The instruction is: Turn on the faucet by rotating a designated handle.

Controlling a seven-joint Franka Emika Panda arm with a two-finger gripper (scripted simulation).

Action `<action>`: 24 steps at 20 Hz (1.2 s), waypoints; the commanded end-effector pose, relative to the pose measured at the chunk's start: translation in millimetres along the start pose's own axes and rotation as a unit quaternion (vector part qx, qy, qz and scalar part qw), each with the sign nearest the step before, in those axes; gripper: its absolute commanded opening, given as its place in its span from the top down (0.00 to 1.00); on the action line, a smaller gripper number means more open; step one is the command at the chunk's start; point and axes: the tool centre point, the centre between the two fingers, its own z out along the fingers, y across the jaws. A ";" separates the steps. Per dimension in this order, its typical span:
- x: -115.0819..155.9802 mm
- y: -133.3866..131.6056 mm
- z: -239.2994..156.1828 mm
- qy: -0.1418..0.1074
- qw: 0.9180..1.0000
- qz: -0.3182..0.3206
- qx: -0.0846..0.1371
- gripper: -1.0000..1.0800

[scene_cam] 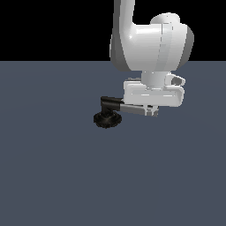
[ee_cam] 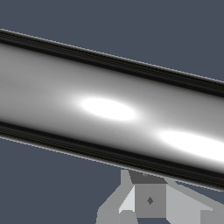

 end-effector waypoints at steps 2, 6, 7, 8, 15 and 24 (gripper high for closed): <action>6.3 24.3 5.3 -0.004 1.000 0.013 -0.002 1.00; 11.9 16.0 0.1 0.000 1.000 0.004 -0.001 1.00; 15.0 15.8 0.1 0.000 1.000 0.004 -0.001 1.00; 18.1 16.0 0.3 0.000 1.000 0.004 -0.001 1.00; 39.4 16.1 1.0 -0.001 1.000 0.005 -0.001 1.00; 65.5 16.6 2.1 -0.001 1.000 0.007 -0.001 1.00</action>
